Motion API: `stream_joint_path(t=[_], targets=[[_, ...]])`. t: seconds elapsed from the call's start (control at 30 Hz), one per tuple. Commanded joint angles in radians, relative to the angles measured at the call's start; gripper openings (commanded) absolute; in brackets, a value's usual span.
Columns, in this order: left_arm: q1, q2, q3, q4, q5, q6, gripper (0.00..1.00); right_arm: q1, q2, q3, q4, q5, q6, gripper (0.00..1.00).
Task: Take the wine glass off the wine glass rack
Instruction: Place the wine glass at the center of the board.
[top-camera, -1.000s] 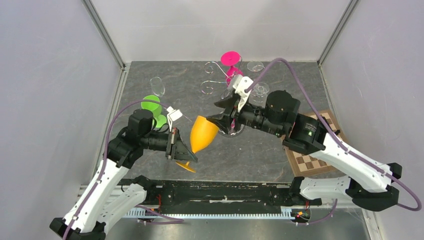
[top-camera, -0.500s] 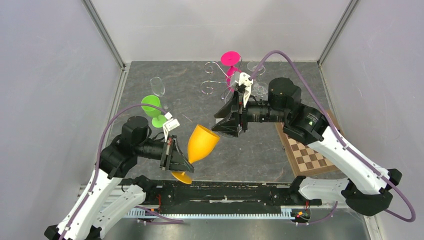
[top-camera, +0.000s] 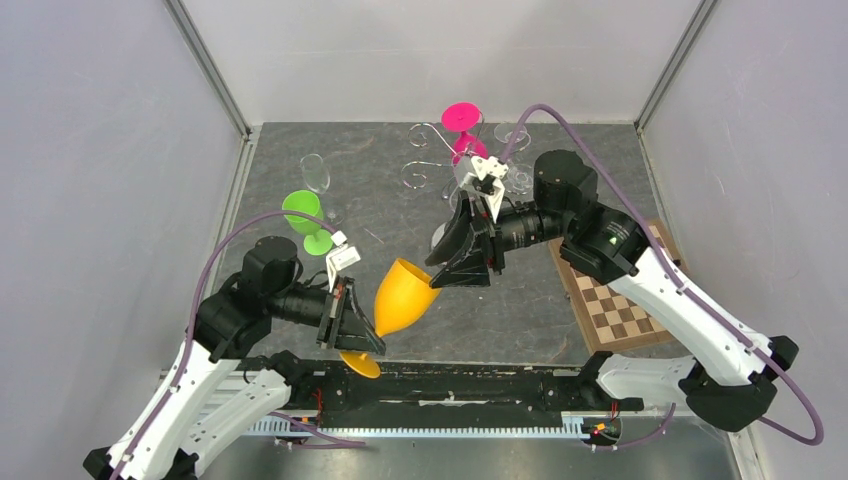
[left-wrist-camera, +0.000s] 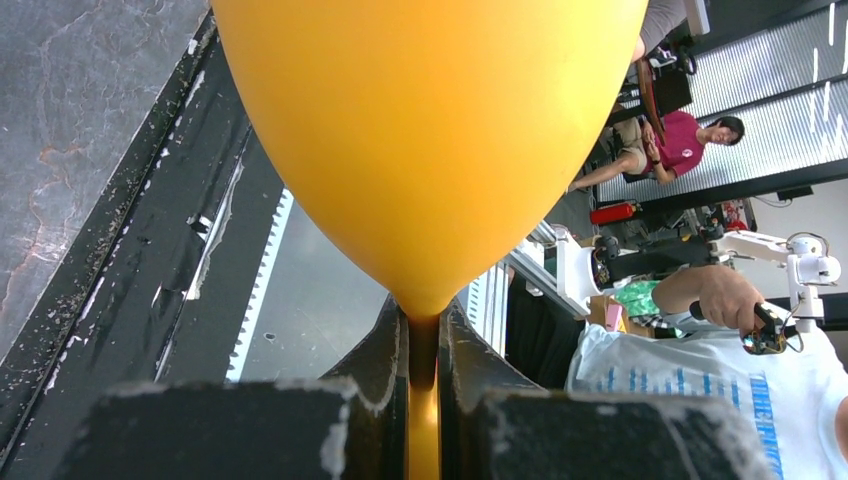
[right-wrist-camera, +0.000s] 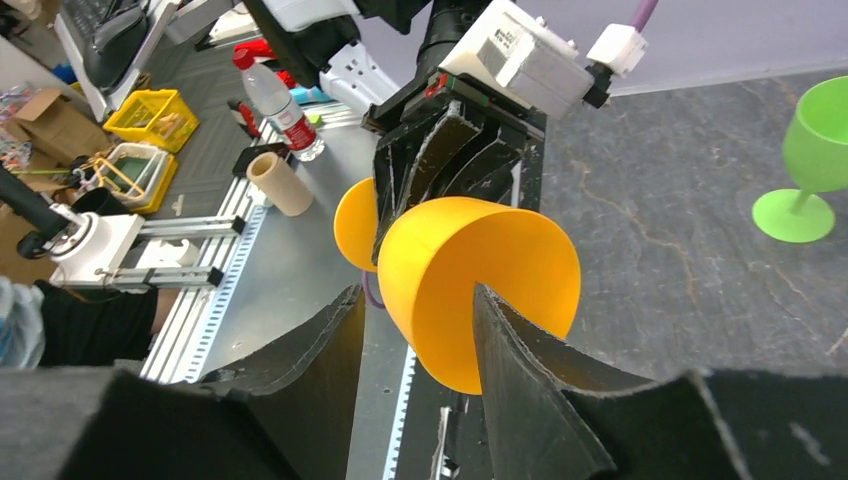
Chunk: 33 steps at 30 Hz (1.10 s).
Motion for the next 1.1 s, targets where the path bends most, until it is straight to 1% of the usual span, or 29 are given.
stream_joint_path(t=[0.0, 0.13, 0.3, 0.47, 0.67, 0.73, 0.77, 0.8, 0.83, 0.9, 0.93, 0.97, 1.07], targets=[[-0.009, -0.002, 0.038, 0.002, -0.011, 0.061, 0.02, -0.004, 0.011, -0.035, 0.031, -0.087, 0.007, 0.46], [-0.015, 0.001, 0.041, 0.002, -0.011, 0.065, 0.02, -0.003, 0.020, -0.058, 0.019, -0.097, -0.014, 0.46], [-0.021, 0.007, 0.039, -0.013, -0.032, 0.076, 0.02, -0.003, 0.023, -0.081, 0.029, -0.123, -0.024, 0.42], [-0.023, 0.015, 0.038, -0.013, -0.047, 0.082, 0.02, -0.002, 0.025, -0.115, 0.067, -0.152, -0.007, 0.33], [-0.024, 0.047, 0.036, -0.020, -0.073, 0.091, 0.02, -0.003, 0.011, -0.166, 0.137, -0.184, 0.031, 0.29], [-0.024, 0.057, 0.041, -0.026, -0.080, 0.095, 0.02, -0.003, 0.010, -0.172, 0.144, -0.191, 0.031, 0.22], [-0.024, 0.060, 0.042, -0.026, -0.080, 0.098, 0.02, -0.002, 0.008, -0.173, 0.144, -0.194, 0.030, 0.17], [-0.024, 0.063, 0.044, -0.027, -0.082, 0.099, 0.02, -0.003, 0.008, -0.173, 0.146, -0.197, 0.029, 0.07], [-0.025, 0.064, 0.045, -0.027, -0.082, 0.099, 0.02, -0.003, 0.007, -0.174, 0.146, -0.197, 0.025, 0.01], [-0.024, 0.068, 0.045, -0.026, -0.082, 0.099, 0.02, -0.002, 0.003, -0.176, 0.145, -0.194, 0.019, 0.00], [-0.024, 0.070, 0.045, -0.026, -0.084, 0.100, 0.05, -0.003, 0.003, -0.178, 0.145, -0.191, 0.016, 0.00], [-0.025, 0.073, 0.045, -0.026, -0.086, 0.101, 0.09, -0.003, 0.001, -0.179, 0.145, -0.189, 0.013, 0.00], [-0.024, 0.083, 0.045, -0.030, -0.091, 0.102, 0.25, -0.003, -0.002, -0.187, 0.145, -0.187, 0.006, 0.00]])
